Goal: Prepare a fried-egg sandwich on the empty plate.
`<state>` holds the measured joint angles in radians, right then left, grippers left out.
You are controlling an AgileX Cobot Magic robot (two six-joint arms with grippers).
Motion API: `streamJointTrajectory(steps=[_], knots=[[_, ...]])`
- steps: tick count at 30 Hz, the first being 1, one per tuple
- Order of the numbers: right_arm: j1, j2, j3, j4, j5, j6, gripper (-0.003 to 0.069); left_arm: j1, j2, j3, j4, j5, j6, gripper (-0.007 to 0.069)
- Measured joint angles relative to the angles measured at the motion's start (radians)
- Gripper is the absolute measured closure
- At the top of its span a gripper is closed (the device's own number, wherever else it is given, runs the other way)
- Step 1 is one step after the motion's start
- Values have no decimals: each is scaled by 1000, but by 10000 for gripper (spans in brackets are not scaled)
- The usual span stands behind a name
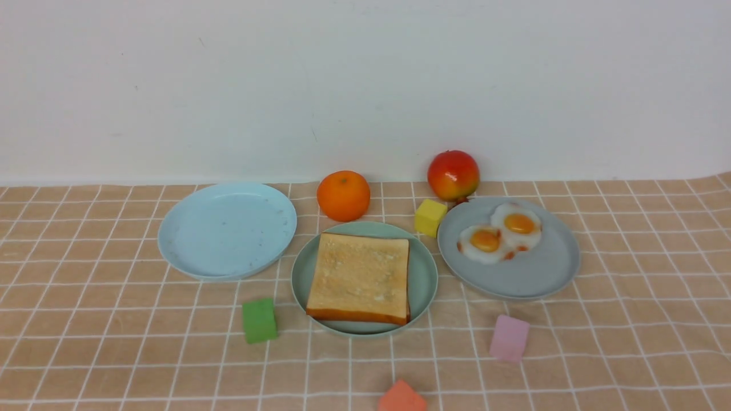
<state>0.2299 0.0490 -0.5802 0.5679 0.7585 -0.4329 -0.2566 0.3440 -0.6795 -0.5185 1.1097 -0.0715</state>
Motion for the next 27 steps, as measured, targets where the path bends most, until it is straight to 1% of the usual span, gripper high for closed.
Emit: streamJointTrajectory(steps=[1,2,3,5,7,8,10,24,26,27], knots=[[0,-19,20,-6,-11,2,673,0,-53,16,24,7,-31,638],[0,-31,25,-7,-18,4,673,0,-66,20,31,8,-39,638],[0,-59,64,-10,-40,8,671,0,-164,44,93,30,-104,638],[0,-65,95,-9,-47,14,671,0,-232,60,183,73,-191,638],[0,-65,114,-9,-48,14,671,0,-259,64,255,120,-231,638],[0,-65,116,-9,-48,14,671,0,-261,64,255,125,-235,638],[0,-67,137,-7,-49,16,671,0,-265,67,322,128,-263,638],[0,-67,152,-7,-49,17,662,0,-265,68,354,128,-271,638],[0,-67,152,-7,-49,17,660,0,-265,69,380,127,-266,638],[0,-67,152,-7,-49,17,659,0,-265,80,420,116,-258,638]])
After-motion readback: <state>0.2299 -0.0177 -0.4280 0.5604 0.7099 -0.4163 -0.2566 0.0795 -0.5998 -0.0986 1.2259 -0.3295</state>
